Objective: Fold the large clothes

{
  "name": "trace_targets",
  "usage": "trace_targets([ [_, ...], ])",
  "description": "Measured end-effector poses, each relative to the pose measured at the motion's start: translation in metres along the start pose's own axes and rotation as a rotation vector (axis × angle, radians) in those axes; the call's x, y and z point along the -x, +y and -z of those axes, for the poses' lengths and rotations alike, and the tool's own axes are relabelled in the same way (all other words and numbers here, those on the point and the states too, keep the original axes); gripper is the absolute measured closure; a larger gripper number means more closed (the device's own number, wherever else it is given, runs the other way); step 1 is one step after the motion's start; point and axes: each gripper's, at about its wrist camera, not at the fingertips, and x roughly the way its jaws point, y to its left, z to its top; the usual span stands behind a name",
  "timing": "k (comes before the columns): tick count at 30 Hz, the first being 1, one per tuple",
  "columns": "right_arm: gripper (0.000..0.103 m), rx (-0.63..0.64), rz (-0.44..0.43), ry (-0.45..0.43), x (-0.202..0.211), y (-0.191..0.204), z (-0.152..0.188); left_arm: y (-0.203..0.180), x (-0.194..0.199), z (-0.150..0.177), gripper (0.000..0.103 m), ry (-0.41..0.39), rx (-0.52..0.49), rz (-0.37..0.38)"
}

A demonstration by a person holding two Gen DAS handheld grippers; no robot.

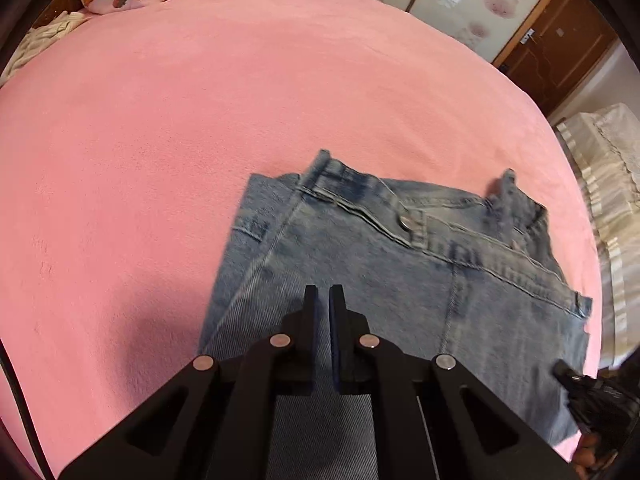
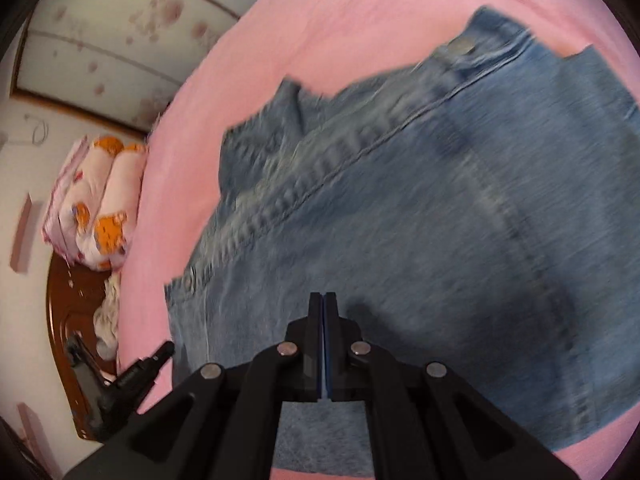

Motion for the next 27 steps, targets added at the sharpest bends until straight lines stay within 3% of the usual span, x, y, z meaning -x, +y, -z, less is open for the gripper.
trace_targets([
  [3,0.103,0.028,0.026,0.051,-0.016,0.013,0.008,-0.005,0.012,0.009,0.1,-0.007,-0.037,-0.013],
  [7,0.103,0.105,0.168,0.1,-0.022,0.023,0.022,-0.005,0.027,0.022,0.1,-0.005,-0.054,-0.023],
  [12,0.103,0.118,0.222,0.128,-0.025,0.021,0.031,0.009,0.044,0.049,0.099,0.053,-0.021,-0.006],
  [19,0.103,0.227,0.339,0.126,-0.042,0.033,0.039,0.046,0.063,0.101,0.095,0.135,0.176,0.088],
  [23,0.103,0.161,0.287,0.136,-0.042,0.021,0.037,0.072,0.067,0.13,0.094,0.17,0.328,0.133],
  [25,0.103,0.118,0.25,0.147,-0.037,0.011,0.033,0.085,0.067,0.146,0.094,0.19,0.414,0.199],
  [27,0.103,0.105,0.236,0.154,-0.035,0.006,0.031,0.09,0.067,0.157,0.092,0.201,0.445,0.23],
])
